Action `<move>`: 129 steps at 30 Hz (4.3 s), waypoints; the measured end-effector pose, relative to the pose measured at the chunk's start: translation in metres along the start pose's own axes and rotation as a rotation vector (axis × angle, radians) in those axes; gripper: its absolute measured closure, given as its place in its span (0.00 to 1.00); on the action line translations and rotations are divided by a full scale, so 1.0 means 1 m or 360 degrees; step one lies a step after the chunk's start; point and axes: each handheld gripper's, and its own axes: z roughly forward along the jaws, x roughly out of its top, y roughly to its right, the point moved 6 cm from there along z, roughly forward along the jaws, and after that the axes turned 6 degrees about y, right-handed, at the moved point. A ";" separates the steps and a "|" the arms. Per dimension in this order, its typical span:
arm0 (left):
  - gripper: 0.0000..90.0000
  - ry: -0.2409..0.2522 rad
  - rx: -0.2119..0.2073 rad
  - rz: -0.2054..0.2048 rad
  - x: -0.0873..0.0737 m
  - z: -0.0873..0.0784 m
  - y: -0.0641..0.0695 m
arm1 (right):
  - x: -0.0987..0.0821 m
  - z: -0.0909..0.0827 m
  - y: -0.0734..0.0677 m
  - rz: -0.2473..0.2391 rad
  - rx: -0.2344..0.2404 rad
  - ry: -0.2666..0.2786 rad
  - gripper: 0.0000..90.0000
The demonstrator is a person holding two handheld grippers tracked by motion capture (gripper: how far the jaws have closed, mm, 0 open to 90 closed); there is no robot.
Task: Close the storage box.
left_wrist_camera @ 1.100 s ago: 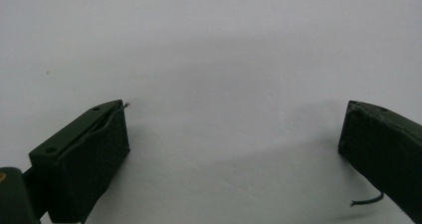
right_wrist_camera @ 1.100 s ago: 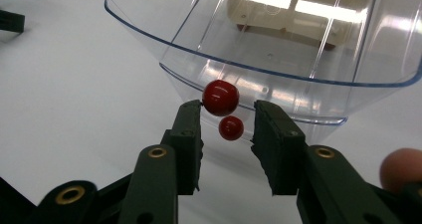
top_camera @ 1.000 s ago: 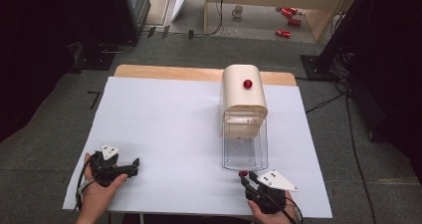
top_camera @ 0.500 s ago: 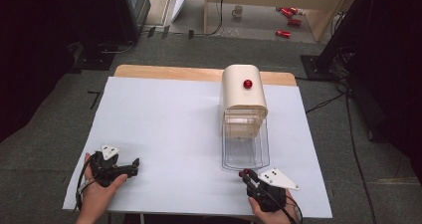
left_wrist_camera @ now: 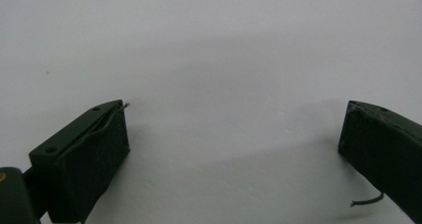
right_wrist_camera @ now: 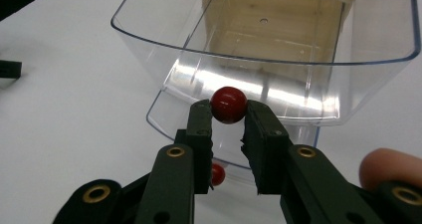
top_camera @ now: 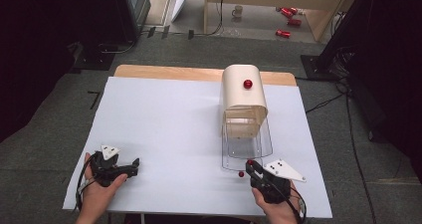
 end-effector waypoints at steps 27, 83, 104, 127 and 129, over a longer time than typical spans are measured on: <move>0.00 -0.0003 -0.0001 0.0002 0.000 0.000 0.000 | 0.049 0.038 0.011 0.0020 -0.0030 0.0011 0.83; 0.00 0.0000 -0.0003 0.0002 0.000 0.000 0.000 | 0.036 0.049 0.010 0.0080 -0.0083 -0.0084 0.00; 0.00 -0.0001 -0.0003 0.0003 0.000 0.000 0.000 | -0.014 0.020 0.011 0.0115 -0.0170 -0.0111 0.00; 0.00 -0.0002 -0.0005 0.0003 0.000 0.000 0.000 | -0.054 0.029 0.006 0.0148 -0.0211 -0.0205 0.08; 0.00 -0.0001 -0.0004 0.0004 0.000 0.000 0.000 | -0.056 0.030 0.006 0.0148 -0.0213 -0.0207 0.09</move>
